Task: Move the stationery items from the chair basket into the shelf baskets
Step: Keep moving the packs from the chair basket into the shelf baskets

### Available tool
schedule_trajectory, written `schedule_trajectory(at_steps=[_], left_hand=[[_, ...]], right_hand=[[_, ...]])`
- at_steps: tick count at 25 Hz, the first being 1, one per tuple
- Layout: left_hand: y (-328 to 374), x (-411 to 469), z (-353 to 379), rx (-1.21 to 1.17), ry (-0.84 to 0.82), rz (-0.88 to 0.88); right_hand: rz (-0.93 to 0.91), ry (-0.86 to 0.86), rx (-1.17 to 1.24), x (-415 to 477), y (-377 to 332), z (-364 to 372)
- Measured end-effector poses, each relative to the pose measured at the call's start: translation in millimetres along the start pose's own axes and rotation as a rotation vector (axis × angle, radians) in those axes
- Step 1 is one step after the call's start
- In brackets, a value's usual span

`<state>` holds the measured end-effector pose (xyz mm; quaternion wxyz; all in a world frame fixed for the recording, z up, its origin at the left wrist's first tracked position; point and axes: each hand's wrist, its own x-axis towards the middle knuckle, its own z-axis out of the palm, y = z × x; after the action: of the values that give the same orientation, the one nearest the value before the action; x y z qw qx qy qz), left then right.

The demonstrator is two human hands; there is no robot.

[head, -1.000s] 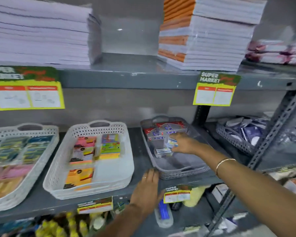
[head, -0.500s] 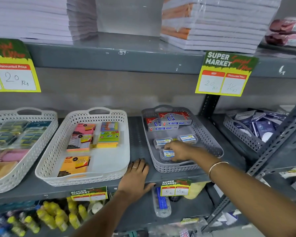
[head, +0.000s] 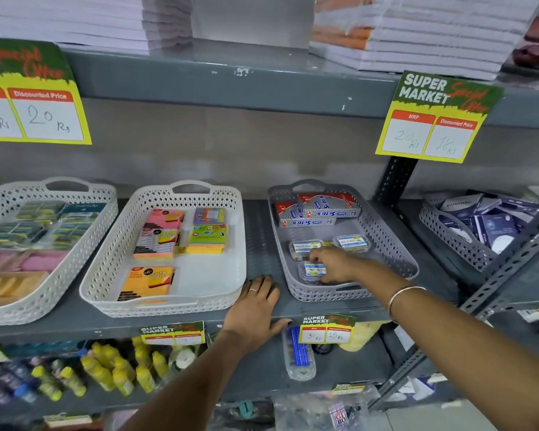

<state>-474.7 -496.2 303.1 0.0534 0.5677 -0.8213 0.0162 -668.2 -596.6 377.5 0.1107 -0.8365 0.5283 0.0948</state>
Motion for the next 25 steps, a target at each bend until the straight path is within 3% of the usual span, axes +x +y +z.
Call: schedule_trajectory(at_steps=[11, 16, 20, 22, 25], left_hand=[[1, -1, -4, 0.008, -0.004, 0.014], [-9, -37, -11, -0.023, 0.037, 0.192], [-46, -98, -17, 0.086, 0.024, 0.207], [-76, -131, -21, 0.098, 0.023, 0.123], [-139, -204, -23, 0.110, 0.047, -0.111]], right_hand=[[-0.025, -0.014, 0.049, -12, -5, -13], [-0.135, 0.117, 0.134, -7, -40, -44], [-0.325, 0.404, 0.255, 6, -127, -75], [-0.445, 0.493, 0.275, 9, -182, -85], [-0.659, 0.481, 0.241, 16, -290, -79]])
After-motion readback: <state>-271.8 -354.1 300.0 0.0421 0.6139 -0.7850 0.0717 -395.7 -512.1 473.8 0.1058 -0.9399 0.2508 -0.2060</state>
